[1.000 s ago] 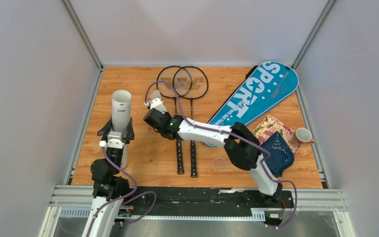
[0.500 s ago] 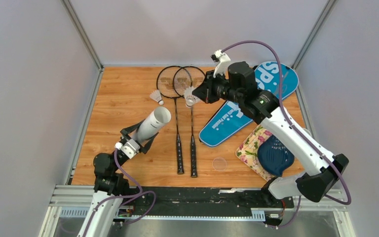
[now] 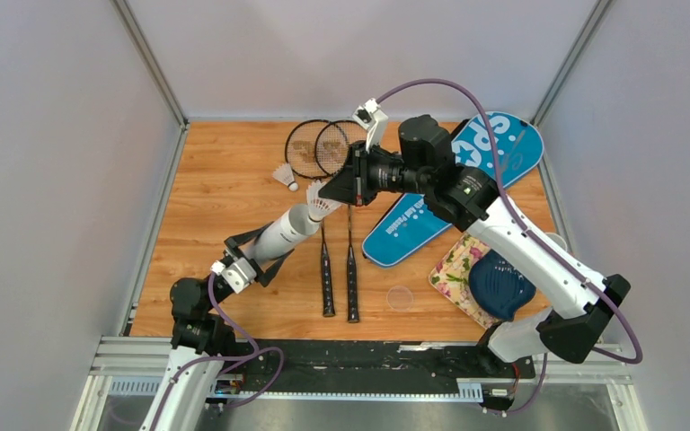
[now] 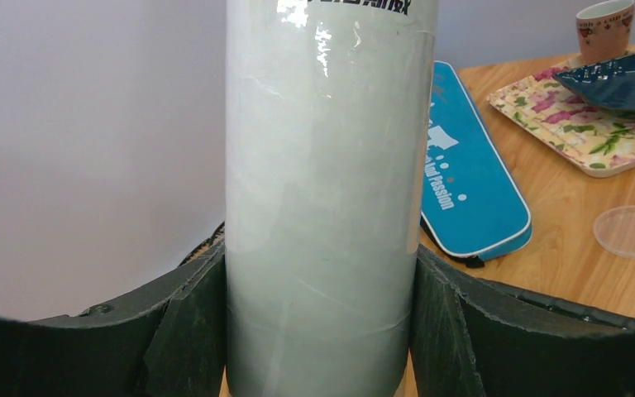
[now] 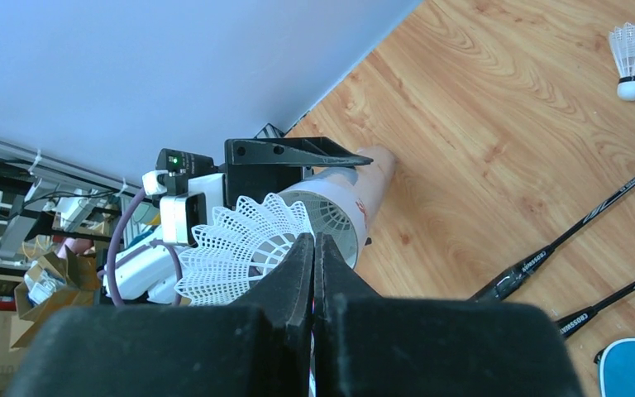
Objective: Pack up the badminton gear
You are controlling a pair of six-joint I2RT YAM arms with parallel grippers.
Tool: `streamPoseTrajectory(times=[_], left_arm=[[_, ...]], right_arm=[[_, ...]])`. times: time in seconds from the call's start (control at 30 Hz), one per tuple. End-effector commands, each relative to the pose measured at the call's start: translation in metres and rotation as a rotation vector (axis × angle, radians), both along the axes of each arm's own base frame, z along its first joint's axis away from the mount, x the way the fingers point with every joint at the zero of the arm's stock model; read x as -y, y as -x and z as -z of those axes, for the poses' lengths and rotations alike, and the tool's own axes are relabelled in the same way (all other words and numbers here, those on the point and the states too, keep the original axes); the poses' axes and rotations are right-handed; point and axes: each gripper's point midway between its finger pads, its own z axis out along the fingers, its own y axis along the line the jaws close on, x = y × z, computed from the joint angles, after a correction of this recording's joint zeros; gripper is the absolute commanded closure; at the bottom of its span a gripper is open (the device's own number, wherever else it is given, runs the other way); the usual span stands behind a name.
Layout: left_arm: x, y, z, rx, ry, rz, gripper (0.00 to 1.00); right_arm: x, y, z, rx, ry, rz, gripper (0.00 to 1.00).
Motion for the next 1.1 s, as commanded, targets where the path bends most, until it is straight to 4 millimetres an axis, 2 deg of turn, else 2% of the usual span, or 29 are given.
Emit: streamPoseTrajectory(times=[0.0,0.07,0.13,0.23,0.27,0.3,0.33,0.57,0.73,0.9,0.93,1.07], left_arm=[[0.005,0.001,0.020,-0.112,0.022,0.035,0.94],[0.005,0.001,0.019,-0.111,0.024,0.036,0.94],[0.004,0.001,0.017,-0.103,0.030,0.028,0.94],[0.002,0.000,0.017,-0.100,0.034,0.016,0.94],[0.002,0.000,0.017,-0.100,0.034,0.016,0.94],[0.002,-0.001,0.017,-0.099,0.036,0.014,0.94],[0.002,-0.001,0.016,-0.099,0.037,0.014,0.94],[-0.001,-0.002,0.013,-0.081,0.046,-0.008,0.94],[-0.003,-0.003,0.013,-0.079,0.050,-0.020,0.94],[-0.004,-0.004,0.010,-0.072,0.058,-0.030,0.95],[-0.006,-0.005,0.009,-0.071,0.063,-0.039,0.95],[-0.008,-0.007,0.010,-0.071,0.066,-0.060,0.95]], right_arm=[[-0.009,0.015,-0.024,0.019,-0.078,-0.035,1.00],[-0.014,0.007,-0.022,0.055,-0.074,0.024,1.00],[-0.024,0.009,-0.020,0.077,-0.071,0.039,0.99],[-0.033,0.003,-0.013,0.101,-0.059,0.100,0.94],[-0.033,-0.003,-0.004,0.109,-0.038,0.145,0.92],[-0.034,-0.002,-0.005,0.127,-0.044,0.153,0.91],[-0.032,-0.008,-0.002,0.137,-0.033,0.201,0.90],[-0.036,-0.012,0.026,0.134,0.025,0.229,0.74],[-0.030,-0.016,0.033,0.150,0.075,0.265,0.54],[-0.038,-0.013,0.049,0.140,0.125,0.286,0.48],[-0.035,-0.018,0.055,0.132,0.138,0.332,0.48],[-0.027,-0.021,0.054,0.152,0.141,0.396,0.46]])
